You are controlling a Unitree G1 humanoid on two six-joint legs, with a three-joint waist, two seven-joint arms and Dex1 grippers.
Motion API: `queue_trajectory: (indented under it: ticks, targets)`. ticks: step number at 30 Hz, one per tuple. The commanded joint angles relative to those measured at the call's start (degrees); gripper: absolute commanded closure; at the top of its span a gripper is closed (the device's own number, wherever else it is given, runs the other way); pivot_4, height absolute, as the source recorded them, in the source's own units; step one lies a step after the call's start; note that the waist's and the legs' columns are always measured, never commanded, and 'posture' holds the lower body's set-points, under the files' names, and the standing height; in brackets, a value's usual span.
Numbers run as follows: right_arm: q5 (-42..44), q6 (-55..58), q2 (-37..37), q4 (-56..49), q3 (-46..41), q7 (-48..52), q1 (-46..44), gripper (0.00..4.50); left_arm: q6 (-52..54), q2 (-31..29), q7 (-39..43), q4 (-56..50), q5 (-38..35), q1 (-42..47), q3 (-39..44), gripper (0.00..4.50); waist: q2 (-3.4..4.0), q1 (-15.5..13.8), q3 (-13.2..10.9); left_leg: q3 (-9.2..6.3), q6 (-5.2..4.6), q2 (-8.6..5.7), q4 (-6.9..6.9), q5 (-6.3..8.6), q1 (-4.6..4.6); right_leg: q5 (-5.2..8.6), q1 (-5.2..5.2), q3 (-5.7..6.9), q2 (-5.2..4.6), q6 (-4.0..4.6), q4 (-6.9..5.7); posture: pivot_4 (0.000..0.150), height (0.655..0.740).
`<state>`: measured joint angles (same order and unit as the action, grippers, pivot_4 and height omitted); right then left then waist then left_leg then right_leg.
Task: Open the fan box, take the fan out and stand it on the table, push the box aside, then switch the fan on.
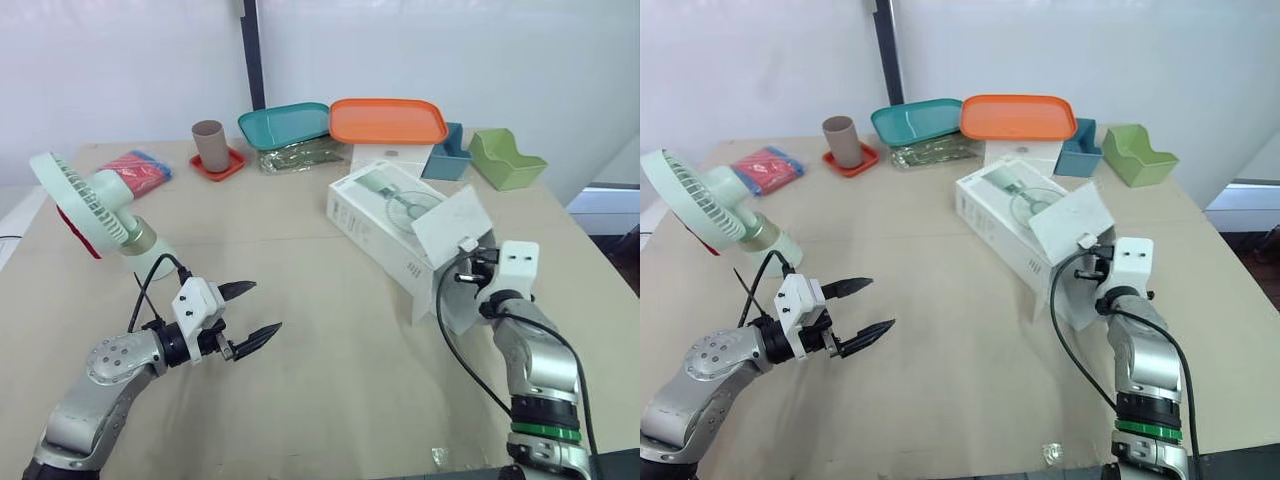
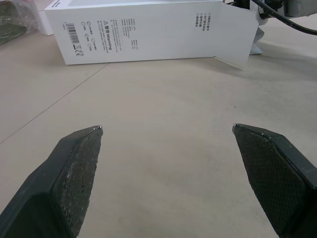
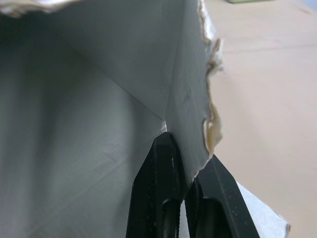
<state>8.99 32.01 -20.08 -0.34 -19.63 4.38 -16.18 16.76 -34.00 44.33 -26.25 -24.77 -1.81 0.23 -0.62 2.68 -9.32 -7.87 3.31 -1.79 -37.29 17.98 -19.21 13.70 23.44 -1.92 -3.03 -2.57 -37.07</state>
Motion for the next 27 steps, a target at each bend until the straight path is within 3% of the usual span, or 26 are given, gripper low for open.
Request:
queue_trajectory:
  ticks: [1, 9, 14, 21, 23, 24, 27]
  targets:
    - [0.65, 3.84, 0.97, -7.47, -3.48, -4.45, 0.83, 4.33, -0.20, -0.21, 0.83, -0.38, -0.43, 0.80, 0.30, 0.00, 0.11, -0.02, 0.01, 0.05, -0.02, 0.02, 0.00, 0.01, 0.01, 0.00, 0.00, -0.06, 0.03, 0.00, 0.00, 0.150, 0.7400]
    - [1.53, 10.71, 5.78, -13.66, -7.13, -12.18, -0.17, 4.33, -0.30, -0.10, 1.59, 0.26, -0.24, 1.46, 0.06, 0.00, 0.13, -0.04, 0.02, 0.15, -0.05, 0.11, 0.00, 0.03, 0.03, -0.04, 0.02, -0.42, 0.26, -0.07, 0.00, 0.150, 0.7400]
    - [2.39, 11.49, 4.16, -13.36, -5.22, -9.16, -0.19, 4.33, -0.42, 0.07, 1.59, 0.31, 0.01, 1.57, -0.40, 0.00, 0.14, -0.03, 0.01, 0.23, -0.08, 0.19, 0.00, 0.05, 0.05, -0.04, 0.02, -0.50, 0.33, -0.08, 0.01, 0.150, 0.7400]
    - [2.54, 4.30, -0.07, -13.15, -3.93, -3.76, -0.32, 4.33, -0.41, 0.15, 1.38, 0.06, 0.16, 1.33, -0.52, 0.00, 0.16, 0.01, 0.00, 0.51, -0.21, 0.36, -0.01, 0.12, 0.16, -0.05, 0.01, -0.76, 0.54, -0.09, 0.02, 0.150, 0.7400]
    - [1.53, 1.15, -2.37, -14.12, -2.26, -1.16, -0.52, 3.41, -0.47, 0.09, 1.42, -0.06, 0.24, 1.15, -0.56, 0.00, 0.16, 0.01, 0.00, 0.57, -0.22, 0.38, -0.01, 0.12, 0.16, -0.05, 0.02, -0.83, 0.58, -0.09, 0.02, 0.150, 0.7400]
    - [1.13, 0.22, -3.01, -14.30, -1.69, -0.43, -0.59, 3.21, -0.54, 0.08, 1.46, 0.00, 0.30, 1.14, -0.60, 0.00, 0.19, 0.02, -0.02, 0.57, -0.22, 0.38, -0.01, 0.12, 0.16, -0.05, 0.02, -0.83, 0.58, -0.09, 0.02, 0.150, 0.7400]
    - [0.60, -3.21, -5.10, -14.52, -0.73, 1.79, -0.27, 2.01, -0.62, 0.13, 1.51, 0.15, 0.37, 1.26, -0.68, 0.00, 0.19, 0.01, -0.02, 0.61, -0.25, 0.41, -0.03, 0.14, 0.18, -0.06, 0.02, -0.87, 0.62, -0.11, 0.03, 0.150, 0.7400]
